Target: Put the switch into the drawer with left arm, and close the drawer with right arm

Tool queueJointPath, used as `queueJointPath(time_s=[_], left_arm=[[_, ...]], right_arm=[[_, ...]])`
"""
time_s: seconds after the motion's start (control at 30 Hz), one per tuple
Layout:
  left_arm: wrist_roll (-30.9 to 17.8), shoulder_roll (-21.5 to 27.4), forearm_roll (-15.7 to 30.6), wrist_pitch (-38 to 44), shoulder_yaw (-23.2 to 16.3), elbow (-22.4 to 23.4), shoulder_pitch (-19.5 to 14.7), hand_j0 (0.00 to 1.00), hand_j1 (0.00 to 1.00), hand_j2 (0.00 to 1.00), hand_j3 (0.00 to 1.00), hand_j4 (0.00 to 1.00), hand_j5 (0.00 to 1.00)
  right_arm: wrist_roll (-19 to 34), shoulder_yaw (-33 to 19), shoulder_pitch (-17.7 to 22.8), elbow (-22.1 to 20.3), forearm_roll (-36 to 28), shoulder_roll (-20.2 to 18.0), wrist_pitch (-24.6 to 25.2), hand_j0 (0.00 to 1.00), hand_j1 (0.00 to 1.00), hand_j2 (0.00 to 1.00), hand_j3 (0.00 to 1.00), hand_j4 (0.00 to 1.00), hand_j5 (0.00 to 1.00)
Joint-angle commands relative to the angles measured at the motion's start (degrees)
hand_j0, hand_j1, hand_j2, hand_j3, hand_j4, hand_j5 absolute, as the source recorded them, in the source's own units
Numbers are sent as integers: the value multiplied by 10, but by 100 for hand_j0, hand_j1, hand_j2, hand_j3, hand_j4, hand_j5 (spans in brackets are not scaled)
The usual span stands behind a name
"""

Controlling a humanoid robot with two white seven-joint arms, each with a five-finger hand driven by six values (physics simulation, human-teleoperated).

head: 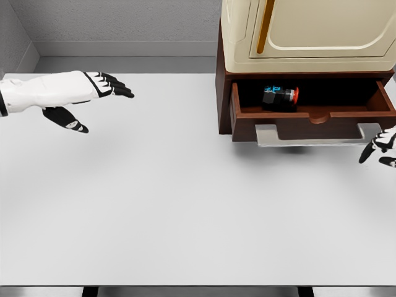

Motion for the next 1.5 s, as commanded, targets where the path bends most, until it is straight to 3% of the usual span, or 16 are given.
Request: queueJointPath(time_s=[0.0, 0.13, 0.4, 0.7, 0.97, 1.47], left_arm=[[0, 0, 4, 1, 1, 1, 0, 100, 100, 100, 100, 100, 100], [0, 0, 4, 1, 1, 1, 0, 100, 100, 100, 100, 100, 100], [0, 0, 4, 1, 0, 0, 0, 100, 100, 100, 100, 100, 100], [0, 1, 4, 1, 0, 1, 0, 100, 100, 100, 100, 100, 100], [0, 0, 4, 1, 0, 1, 0, 100, 100, 100, 100, 100, 100], [0, 0, 4, 1, -12, -3, -3, 100, 100, 100, 100, 100, 100]], right_arm=[[1, 28, 0, 1, 2, 3, -2, 54, 54, 54, 54, 54, 54], [1, 50, -17, 1, 3, 4, -2, 56, 56, 56, 56, 56, 56], [1, 61, -37, 5, 5, 41, -2, 60, 60, 60, 60, 60, 60], [1, 116, -110, 16, 6, 48, -2, 60, 60, 60, 60, 60, 60], [1, 143, -128, 20, 10, 62, -2, 60, 60, 60, 60, 60, 60], [1, 227, -224, 85, 12, 82, -2, 61, 61, 61, 61, 61, 61]])
